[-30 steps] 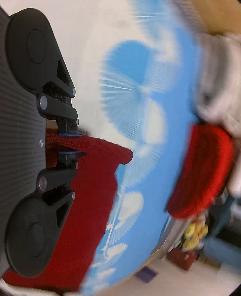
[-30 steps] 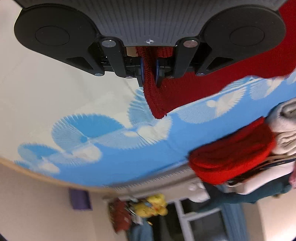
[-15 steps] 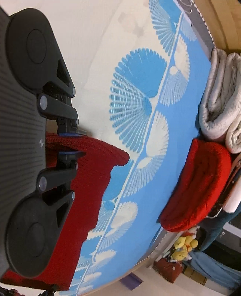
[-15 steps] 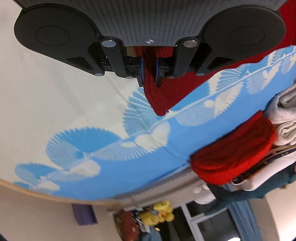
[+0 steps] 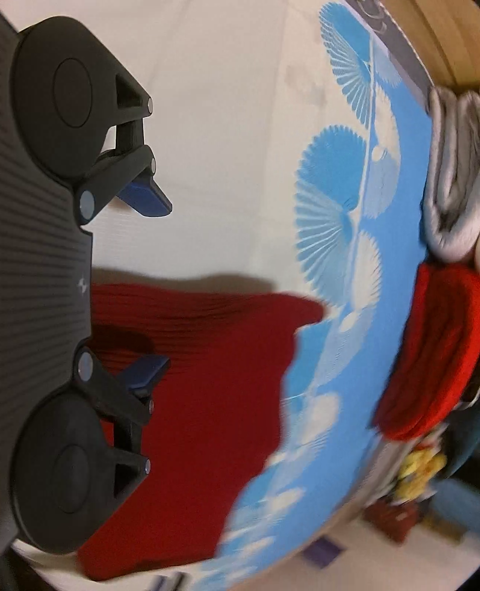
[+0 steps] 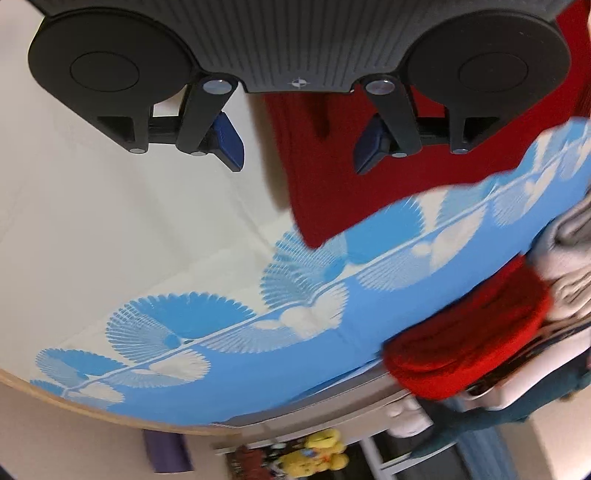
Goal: Fold small clothes
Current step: 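Fold the hem up toward the collar with both grippers and release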
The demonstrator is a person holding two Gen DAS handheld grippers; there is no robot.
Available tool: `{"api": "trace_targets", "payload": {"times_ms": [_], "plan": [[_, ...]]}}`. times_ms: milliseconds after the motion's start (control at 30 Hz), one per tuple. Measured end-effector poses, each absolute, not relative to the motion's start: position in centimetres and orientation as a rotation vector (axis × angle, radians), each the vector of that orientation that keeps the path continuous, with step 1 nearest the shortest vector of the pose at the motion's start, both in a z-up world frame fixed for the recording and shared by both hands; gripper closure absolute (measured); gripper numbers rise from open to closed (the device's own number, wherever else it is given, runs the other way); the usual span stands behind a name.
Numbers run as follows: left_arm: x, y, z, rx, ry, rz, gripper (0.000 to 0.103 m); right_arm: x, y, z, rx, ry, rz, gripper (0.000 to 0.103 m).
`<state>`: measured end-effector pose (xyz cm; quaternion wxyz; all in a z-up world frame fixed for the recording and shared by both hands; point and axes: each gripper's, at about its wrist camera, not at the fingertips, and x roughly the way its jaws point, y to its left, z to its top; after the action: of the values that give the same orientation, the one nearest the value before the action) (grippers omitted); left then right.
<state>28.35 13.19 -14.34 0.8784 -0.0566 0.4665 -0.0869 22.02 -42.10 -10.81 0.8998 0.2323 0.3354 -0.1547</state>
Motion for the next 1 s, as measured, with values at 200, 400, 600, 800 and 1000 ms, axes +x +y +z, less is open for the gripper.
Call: {"api": "trace_targets", "payload": {"times_ms": [200, 400, 600, 800, 1000], "plan": [[25.1, 11.6, -16.0, -0.076, 1.064, -0.233, 0.090, 17.8, -38.9, -10.0, 0.428, 0.694, -0.269, 0.030], [22.1, 15.5, -15.7, -0.228, 1.105, -0.141, 0.091, 14.7, -38.3, -10.7, 0.536, 0.698, -0.285, 0.038], [22.5, 18.3, -17.4, -0.390, 1.124, -0.073, 0.066, 15.3, -38.2, -11.6, 0.461, 0.736, -0.285, 0.065], [22.1, 18.2, -13.6, -0.260, 0.942, 0.124, 0.060, 17.1, -37.7, -13.1, 0.339, 0.846, -0.261, 0.093], [24.6, 13.8, -10.1, -0.257, 0.873, -0.008, 0.029, 18.8, -37.5, -10.6, 0.279, 0.748, -0.337, 0.090]]}}
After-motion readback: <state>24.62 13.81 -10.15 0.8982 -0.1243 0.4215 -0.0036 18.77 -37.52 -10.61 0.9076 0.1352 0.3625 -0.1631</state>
